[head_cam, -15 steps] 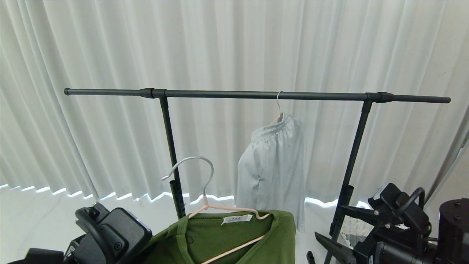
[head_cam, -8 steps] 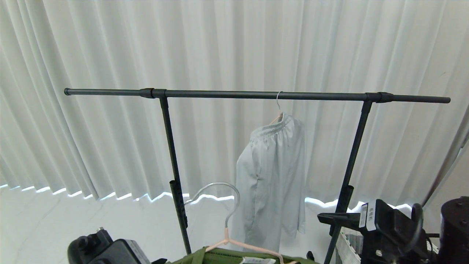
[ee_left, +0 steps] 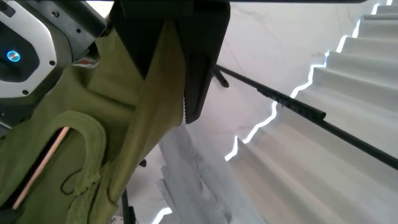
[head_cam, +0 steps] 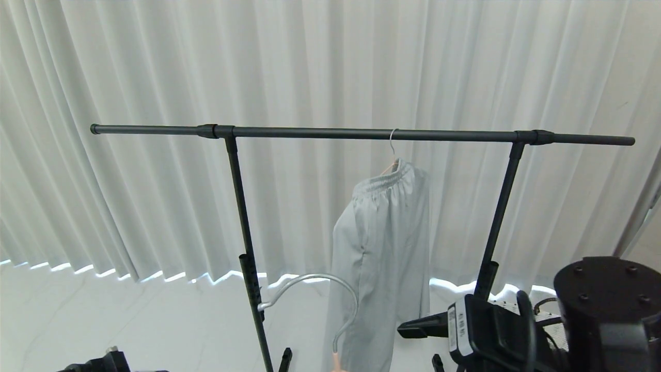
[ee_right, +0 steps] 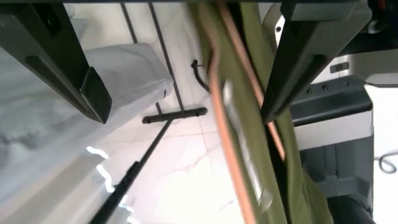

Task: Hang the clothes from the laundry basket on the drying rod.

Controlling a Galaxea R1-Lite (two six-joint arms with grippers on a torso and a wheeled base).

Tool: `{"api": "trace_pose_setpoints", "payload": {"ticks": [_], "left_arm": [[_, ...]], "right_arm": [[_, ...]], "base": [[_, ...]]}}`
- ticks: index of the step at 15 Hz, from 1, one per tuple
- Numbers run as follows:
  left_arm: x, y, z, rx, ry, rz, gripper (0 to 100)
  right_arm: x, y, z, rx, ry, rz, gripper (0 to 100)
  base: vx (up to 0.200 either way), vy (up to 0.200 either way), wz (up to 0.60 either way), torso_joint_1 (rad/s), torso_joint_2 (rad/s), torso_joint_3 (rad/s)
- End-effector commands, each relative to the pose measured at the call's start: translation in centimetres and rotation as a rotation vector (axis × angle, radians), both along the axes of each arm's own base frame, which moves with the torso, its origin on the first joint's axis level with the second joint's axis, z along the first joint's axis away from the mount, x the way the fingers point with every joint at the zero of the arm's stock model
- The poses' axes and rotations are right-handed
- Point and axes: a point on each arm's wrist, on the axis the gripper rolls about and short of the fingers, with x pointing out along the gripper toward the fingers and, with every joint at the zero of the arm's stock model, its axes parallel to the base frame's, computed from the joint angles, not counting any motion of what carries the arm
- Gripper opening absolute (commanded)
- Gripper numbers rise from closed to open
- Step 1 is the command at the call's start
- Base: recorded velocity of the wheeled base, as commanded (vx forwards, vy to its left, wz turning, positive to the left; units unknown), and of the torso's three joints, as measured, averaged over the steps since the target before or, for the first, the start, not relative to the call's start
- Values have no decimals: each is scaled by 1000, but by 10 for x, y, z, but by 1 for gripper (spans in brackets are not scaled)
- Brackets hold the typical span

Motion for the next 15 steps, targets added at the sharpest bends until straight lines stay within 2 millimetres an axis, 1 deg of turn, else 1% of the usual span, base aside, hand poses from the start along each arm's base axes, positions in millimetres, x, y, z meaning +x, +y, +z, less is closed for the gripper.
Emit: {"api": "trace_pose_setpoints", "payload": {"ticks": [1,3,10,15], "left_arm": [[-1,0,1,-3,-1,-5,0],[-1,0,1,-4,0,-4,0],[-1,0,-1,3,0,-5,0],[0,0,1,-8,-3,-1,0]], "right_arm": [[8,16,-11,-51,3,17,100],[6,20,-14,-70,-4,34,100],[3,16,-12,-80,2,42,100],[-7,19,-14,-88,14,86,100]], "base": [[0,0,0,0,0,0],[0,0,0,0,0,0],[0,0,0,0,0,0],[0,0,0,0,0,0]]}}
